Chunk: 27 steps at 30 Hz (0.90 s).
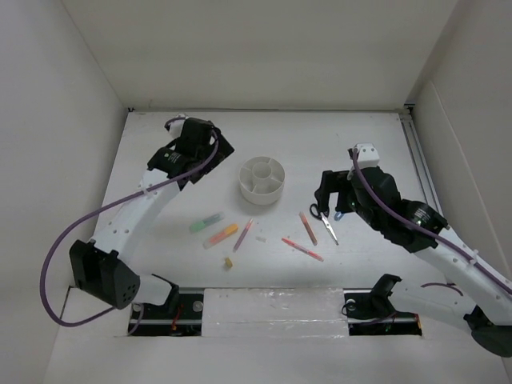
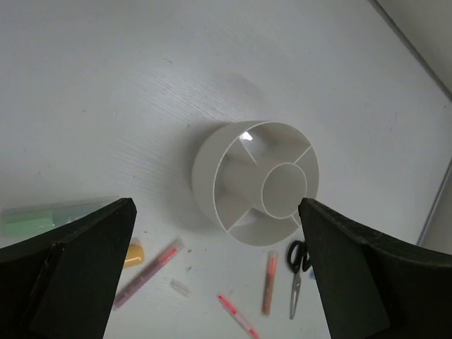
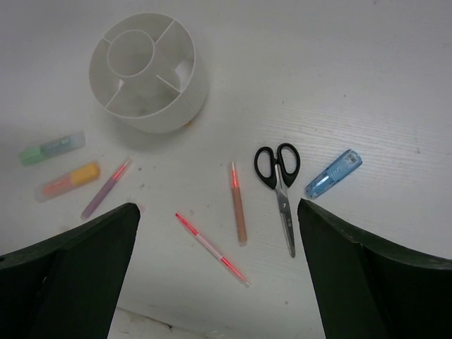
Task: Sort the stationery into containers
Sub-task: Grab a piece of stationery with the left arm
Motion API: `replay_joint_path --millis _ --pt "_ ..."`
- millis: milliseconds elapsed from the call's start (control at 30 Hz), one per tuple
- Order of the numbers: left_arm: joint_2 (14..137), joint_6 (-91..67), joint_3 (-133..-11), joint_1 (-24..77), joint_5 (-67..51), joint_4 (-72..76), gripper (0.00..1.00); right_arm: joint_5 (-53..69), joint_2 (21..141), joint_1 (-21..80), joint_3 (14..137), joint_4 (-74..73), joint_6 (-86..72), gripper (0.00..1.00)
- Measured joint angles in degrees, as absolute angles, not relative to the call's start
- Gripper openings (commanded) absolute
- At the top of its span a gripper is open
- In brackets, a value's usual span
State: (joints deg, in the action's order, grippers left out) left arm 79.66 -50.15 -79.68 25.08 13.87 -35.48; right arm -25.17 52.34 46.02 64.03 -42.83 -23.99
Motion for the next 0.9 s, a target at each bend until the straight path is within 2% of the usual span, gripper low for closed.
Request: replay_joint_path --millis 200,300,467,667,900 --pt "69.8 -60.6 -65.7 26.2 14.5 -34.2 1.0 -25.4 50.9 44.9 63.7 -42.9 -24.4 1.0" --pt "67.1 -66.1 -61.7 34.3 16.2 -33.4 1.0 -25.6 49.5 42.8 63.3 -43.0 -24.6 1.0" --pt "73.8 -72.1 -63.4 46.1 17.6 -32.7 1.0 -22.5 49.6 40.8 62.0 -42.7 -23.7 1.0" --pt "79.5 -75.4 -63.5 49.6 18.1 -32.8 0.97 -16.2 49.0 41.0 58.0 -43.7 -22.7 0.98" --pt "82.3 -77.8 -63.6 52.5 18.1 -32.8 0.93 -13.4 42.6 43.3 57.3 -44.6 -23.2 0.95"
